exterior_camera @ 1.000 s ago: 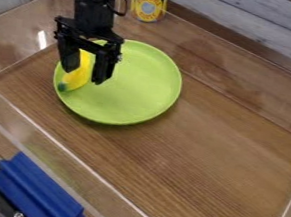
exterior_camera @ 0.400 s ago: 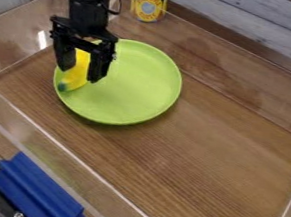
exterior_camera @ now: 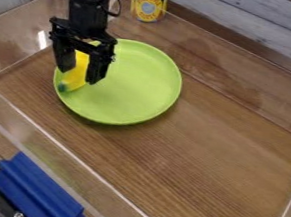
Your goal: Remove the banana from inside the green plate and put it on the table
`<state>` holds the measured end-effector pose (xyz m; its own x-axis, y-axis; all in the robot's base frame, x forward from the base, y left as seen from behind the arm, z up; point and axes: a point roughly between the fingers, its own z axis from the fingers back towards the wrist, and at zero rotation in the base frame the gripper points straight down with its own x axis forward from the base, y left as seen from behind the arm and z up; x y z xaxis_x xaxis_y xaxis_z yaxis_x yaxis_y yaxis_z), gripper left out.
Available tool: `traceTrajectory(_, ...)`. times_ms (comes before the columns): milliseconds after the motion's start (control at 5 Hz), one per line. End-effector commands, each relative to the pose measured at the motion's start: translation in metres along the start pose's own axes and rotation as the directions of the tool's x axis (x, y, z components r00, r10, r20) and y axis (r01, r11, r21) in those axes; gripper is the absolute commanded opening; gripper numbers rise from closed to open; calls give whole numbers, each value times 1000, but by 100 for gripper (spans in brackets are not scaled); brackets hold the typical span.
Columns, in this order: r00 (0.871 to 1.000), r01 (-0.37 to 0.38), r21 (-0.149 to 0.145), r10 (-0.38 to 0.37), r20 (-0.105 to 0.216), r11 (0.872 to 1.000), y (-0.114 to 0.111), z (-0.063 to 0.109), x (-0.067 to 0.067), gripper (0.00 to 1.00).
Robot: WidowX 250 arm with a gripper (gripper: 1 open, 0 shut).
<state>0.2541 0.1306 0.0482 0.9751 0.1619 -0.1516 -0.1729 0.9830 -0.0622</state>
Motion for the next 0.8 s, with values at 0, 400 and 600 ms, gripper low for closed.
traceTrajectory(0, 1000, 8, 1, -8, 18, 1000, -1, -2, 2, 100)
traceTrajectory(400, 1000, 19, -3, -19, 21, 1000, -3, -12, 4, 100)
traceTrajectory(600, 1000, 23, -4, -23, 21, 1000, -4, -17, 5, 100)
